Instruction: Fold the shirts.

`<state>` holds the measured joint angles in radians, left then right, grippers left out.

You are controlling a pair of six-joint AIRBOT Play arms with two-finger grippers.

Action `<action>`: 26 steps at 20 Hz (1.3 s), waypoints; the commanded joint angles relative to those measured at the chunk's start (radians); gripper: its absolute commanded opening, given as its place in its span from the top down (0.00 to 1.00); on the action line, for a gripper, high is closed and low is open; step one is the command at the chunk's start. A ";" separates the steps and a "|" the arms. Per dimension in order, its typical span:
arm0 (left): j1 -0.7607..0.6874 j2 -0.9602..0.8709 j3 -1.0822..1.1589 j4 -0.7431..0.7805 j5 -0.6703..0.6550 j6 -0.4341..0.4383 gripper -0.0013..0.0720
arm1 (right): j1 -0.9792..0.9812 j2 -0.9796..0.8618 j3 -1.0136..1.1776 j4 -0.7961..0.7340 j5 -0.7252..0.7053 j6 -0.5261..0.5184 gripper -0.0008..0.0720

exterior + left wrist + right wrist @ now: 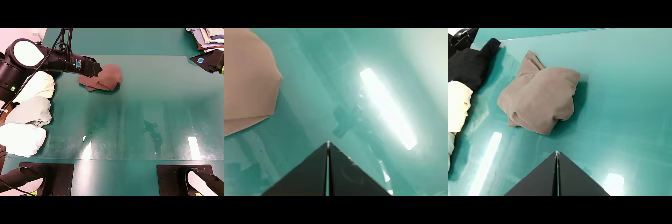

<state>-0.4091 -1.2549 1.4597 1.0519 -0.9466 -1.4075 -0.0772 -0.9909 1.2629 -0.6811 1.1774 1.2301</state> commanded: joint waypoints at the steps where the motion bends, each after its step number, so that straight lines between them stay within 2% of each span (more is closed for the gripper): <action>1: 0.000 -0.002 0.000 0.000 0.029 0.005 0.94 | 0.001 0.000 0.000 0.001 -0.008 0.000 0.97; 2: 0.000 -0.005 0.000 0.039 0.050 0.003 0.59 | 0.002 0.001 0.000 0.001 -0.019 0.000 0.97; 3: 0.000 -0.014 0.000 0.095 0.075 -0.013 0.16 | 0.002 0.001 0.000 0.001 -0.026 0.000 0.97; 4: 0.004 -0.034 0.000 0.151 0.099 -0.047 0.10 | 0.002 0.001 0.000 0.001 -0.026 0.000 0.96; 6: 0.011 -0.102 0.000 0.227 0.121 -0.084 0.10 | 0.002 0.000 0.000 0.000 -0.026 0.000 0.96; 10: 0.032 -0.338 0.000 0.224 0.186 -0.085 0.10 | 0.009 0.001 0.000 0.002 -0.019 0.000 0.96; 13: 0.032 -0.449 0.001 0.224 0.243 -0.085 0.10 | 0.009 0.001 0.000 0.000 -0.004 0.000 0.96; 16: 0.032 -0.476 0.002 0.230 0.288 -0.085 0.10 | 0.009 0.001 0.000 0.001 0.005 0.000 0.96; 17: 0.032 -0.475 0.005 0.229 0.304 -0.085 0.20 | 0.009 0.001 0.000 0.001 0.004 0.000 0.96; 18: 0.032 -0.475 0.013 0.230 0.303 -0.083 0.53 | 0.009 0.000 0.000 0.001 0.004 0.000 0.96; 19: 0.032 -0.475 0.021 0.230 0.303 -0.077 0.81 | 0.009 0.001 0.000 0.001 0.005 0.000 0.96; 20: 0.032 -0.475 0.033 0.230 0.298 -0.077 0.94 | 0.009 0.001 0.000 0.001 0.008 0.000 0.96; 22: 0.032 -0.471 0.069 0.231 0.261 -0.078 0.95 | 0.009 0.001 0.000 0.001 0.019 0.000 0.96; 26: 0.031 -0.402 0.294 0.282 0.067 -0.078 0.95 | 0.008 0.002 0.063 0.001 0.024 0.002 0.96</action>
<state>-0.3779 -1.6981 1.6333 1.3025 -0.7704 -1.4876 -0.0692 -0.9905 1.2873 -0.6807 1.1938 1.2304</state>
